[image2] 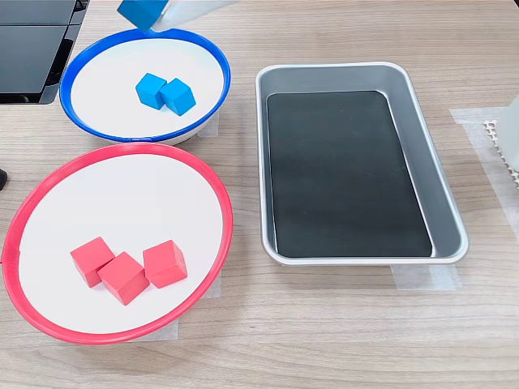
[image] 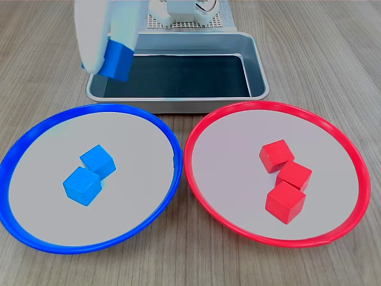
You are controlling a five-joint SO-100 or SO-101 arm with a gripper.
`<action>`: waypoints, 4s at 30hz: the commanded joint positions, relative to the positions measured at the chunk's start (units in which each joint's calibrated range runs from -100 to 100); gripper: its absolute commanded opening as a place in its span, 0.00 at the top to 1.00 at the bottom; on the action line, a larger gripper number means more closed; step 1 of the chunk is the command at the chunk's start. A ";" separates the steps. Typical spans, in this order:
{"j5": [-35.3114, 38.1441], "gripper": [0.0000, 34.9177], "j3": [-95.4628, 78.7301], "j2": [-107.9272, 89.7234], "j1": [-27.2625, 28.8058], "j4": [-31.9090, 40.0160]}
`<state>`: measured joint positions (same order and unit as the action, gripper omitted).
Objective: Relocate any blue block in the red dish to the blue dish, correcting any misplacements.
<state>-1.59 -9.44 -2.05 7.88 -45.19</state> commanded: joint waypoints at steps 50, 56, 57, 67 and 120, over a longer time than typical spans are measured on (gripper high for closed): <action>-5.03 0.82 13.85 26.48 1.39 2.06; -5.18 0.60 14.49 26.57 1.21 -0.09; -5.18 0.60 14.67 26.48 1.21 -0.33; -3.57 1.00 11.94 13.35 -2.18 -1.24; 3.03 1.00 -85.01 -91.05 -7.17 -3.06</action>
<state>1.59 -94.46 -91.90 0.09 -46.98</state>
